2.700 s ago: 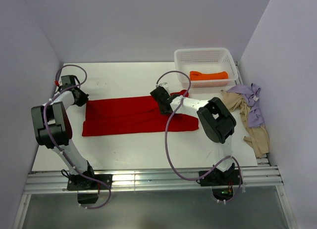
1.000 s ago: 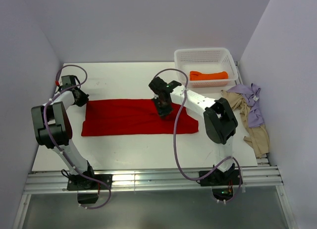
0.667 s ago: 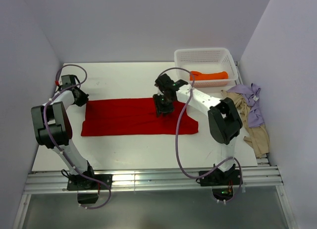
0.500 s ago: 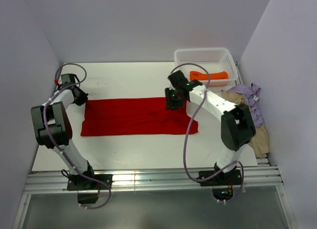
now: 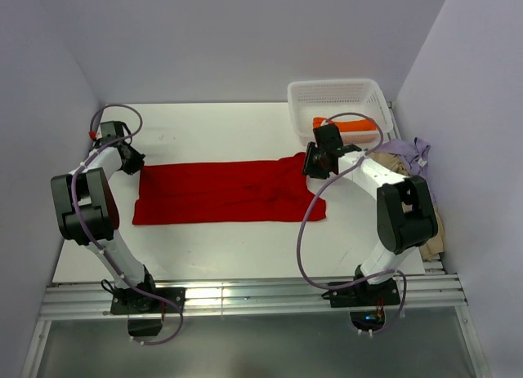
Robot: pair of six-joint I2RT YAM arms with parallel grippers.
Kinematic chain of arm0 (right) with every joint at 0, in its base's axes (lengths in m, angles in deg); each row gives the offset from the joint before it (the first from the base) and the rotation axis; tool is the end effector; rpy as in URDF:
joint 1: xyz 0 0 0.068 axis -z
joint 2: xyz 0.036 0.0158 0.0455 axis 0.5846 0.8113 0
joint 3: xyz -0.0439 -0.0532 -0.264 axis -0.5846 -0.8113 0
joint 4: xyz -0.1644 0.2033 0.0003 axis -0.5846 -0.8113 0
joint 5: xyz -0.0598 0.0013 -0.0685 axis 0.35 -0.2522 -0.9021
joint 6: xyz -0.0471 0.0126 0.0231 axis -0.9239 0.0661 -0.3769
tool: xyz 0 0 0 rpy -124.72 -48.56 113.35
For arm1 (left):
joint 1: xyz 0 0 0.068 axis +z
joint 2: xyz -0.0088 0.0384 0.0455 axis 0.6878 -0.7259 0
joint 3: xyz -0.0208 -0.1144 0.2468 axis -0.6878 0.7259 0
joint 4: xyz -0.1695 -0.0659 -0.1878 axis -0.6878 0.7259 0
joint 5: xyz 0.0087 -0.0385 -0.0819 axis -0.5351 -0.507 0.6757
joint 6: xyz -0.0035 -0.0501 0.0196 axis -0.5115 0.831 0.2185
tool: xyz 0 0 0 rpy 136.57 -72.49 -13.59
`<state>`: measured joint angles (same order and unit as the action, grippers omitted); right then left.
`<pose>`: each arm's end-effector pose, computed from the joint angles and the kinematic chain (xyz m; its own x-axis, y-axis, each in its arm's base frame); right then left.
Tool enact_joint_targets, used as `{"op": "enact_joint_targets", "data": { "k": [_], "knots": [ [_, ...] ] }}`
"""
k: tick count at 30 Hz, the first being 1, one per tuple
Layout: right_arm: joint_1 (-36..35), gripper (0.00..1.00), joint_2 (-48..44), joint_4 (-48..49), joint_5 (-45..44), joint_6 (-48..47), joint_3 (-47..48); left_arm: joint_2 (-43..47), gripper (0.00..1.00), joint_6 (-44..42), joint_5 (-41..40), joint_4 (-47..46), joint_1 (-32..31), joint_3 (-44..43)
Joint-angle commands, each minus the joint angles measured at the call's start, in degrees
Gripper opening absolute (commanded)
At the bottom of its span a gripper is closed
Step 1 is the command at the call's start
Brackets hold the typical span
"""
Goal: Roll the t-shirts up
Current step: Fold the tshirt
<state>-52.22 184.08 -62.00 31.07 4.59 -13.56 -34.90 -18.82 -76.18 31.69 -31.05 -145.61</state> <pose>0.3333 0.0996 0.2110 -0.8286 0.2360 -0.5077 0.0900 0.9512 0.2952 0.3752 0.0847 0.1905 -0.4461 -0.7496 -0.4890 -0.6922 0.6353 -0.3424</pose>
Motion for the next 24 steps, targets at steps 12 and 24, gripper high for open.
{"op": "enact_joint_targets", "data": {
  "k": [12,24],
  "knots": [
    [0.5,0.42,-10.4,12.9,6.5,1.4,-15.2,0.2,0.00,-1.4,-0.7,-1.0,0.0,-1.6],
    [0.5,0.42,-9.7,14.2,5.9,4.1,-16.7,4.9,0.55,1.0,-4.1,-0.1,0.0,0.5]
  ]
}}
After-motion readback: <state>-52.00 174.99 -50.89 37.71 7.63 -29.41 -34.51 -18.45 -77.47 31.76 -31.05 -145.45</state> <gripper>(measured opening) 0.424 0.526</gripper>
